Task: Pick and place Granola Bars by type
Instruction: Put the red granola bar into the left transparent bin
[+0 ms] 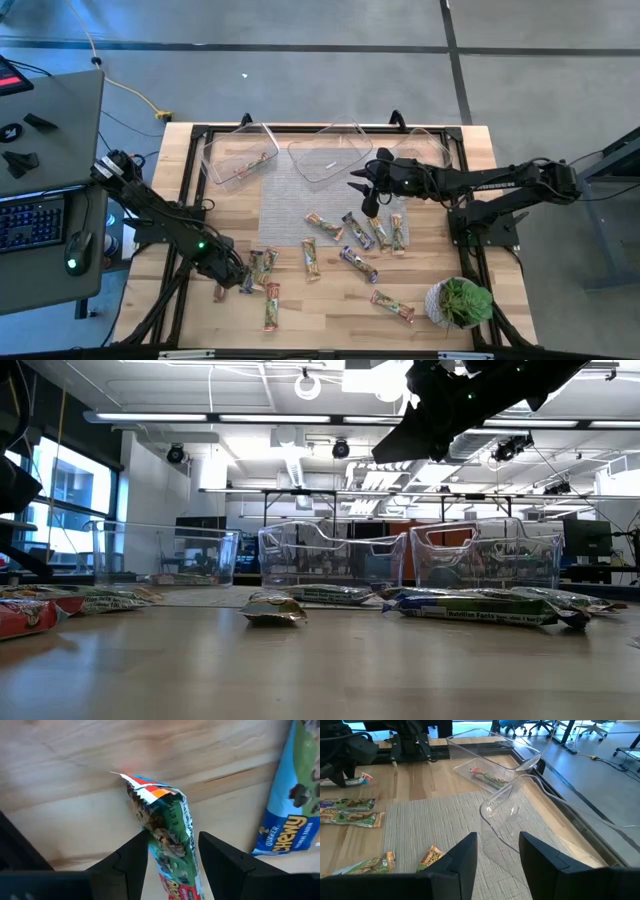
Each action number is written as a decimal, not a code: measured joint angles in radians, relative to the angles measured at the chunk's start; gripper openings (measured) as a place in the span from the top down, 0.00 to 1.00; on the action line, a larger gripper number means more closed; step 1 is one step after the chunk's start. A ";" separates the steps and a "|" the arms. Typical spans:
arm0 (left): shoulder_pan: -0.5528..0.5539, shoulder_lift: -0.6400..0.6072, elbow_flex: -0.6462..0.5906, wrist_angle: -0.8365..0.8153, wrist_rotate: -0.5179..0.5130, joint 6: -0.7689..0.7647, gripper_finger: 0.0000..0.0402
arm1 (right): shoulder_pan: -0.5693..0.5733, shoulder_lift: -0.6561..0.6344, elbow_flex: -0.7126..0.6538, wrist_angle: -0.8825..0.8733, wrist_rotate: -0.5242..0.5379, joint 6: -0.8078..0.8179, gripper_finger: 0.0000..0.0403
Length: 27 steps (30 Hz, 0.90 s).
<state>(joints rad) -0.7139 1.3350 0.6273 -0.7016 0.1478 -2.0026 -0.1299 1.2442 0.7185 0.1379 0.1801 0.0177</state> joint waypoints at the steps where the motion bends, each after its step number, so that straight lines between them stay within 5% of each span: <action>1: 0.000 0.000 0.000 -0.008 0.000 0.000 0.58 | 0.000 0.000 0.000 0.000 0.000 0.000 0.68; 11: 0.000 -0.001 -0.005 -0.129 -0.030 0.098 0.58 | 0.000 0.000 0.000 0.000 0.000 0.000 0.68; 23: 0.000 -0.004 -0.050 -0.075 -0.012 0.113 0.58 | 0.000 0.000 0.000 0.001 0.000 0.000 0.68; 27: 0.000 -0.003 -0.050 -0.059 -0.010 0.078 0.65 | 0.000 0.000 0.000 0.001 0.000 0.000 0.68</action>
<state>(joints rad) -0.7139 1.3315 0.5774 -0.7605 0.1375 -1.9249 -0.1303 1.2442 0.7185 0.1393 0.1799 0.0179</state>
